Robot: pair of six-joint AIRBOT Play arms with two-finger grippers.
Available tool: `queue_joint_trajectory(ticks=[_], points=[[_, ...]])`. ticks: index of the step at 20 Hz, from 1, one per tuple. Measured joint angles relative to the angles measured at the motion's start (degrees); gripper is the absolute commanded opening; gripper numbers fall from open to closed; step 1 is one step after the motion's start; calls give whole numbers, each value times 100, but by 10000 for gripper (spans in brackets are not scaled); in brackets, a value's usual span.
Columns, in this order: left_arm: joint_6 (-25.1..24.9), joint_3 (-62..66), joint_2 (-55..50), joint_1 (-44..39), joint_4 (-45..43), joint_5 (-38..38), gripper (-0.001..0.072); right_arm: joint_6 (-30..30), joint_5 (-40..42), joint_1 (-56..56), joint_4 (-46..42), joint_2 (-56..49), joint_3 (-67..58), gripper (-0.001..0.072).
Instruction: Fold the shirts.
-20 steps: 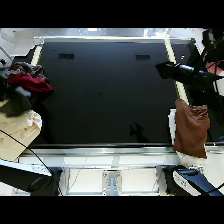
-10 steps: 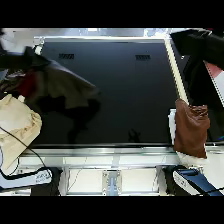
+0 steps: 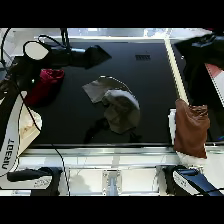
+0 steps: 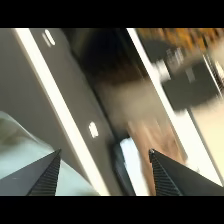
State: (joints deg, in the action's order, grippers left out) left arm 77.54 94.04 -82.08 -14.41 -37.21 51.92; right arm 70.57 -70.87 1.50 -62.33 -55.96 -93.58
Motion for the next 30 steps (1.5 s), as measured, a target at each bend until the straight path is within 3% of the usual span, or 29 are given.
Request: queue_joint_trajectory(ticks=[4,9,10,11,14,17,22,25,30], points=[[326,2,-382,811,-111,-264,591,367,-887,0,-339,-28,306,207],[323,7,-1464,1351,-356,-197,591,645,-1167,164,446,-28,1770,219],[302,7,-1692,1375,-367,-103,590,684,-1108,269,535,-28,2124,341],[247,7,-1921,1386,-378,-35,590,737,-975,413,616,-28,2524,402],[35,11,-2428,1403,-417,-2,590,935,-356,1027,763,-35,3681,405],[-153,31,-2660,1416,-479,-114,579,1252,822,1836,826,-111,4616,404],[-282,164,-2780,1344,-1158,-234,578,1974,2616,2750,721,-586,5191,406],[-219,199,-2813,1261,-1456,-201,538,2629,3091,2887,437,-935,5289,450],[-28,214,-2924,1097,-1620,-179,538,3300,3445,2946,243,-1154,5335,452]])
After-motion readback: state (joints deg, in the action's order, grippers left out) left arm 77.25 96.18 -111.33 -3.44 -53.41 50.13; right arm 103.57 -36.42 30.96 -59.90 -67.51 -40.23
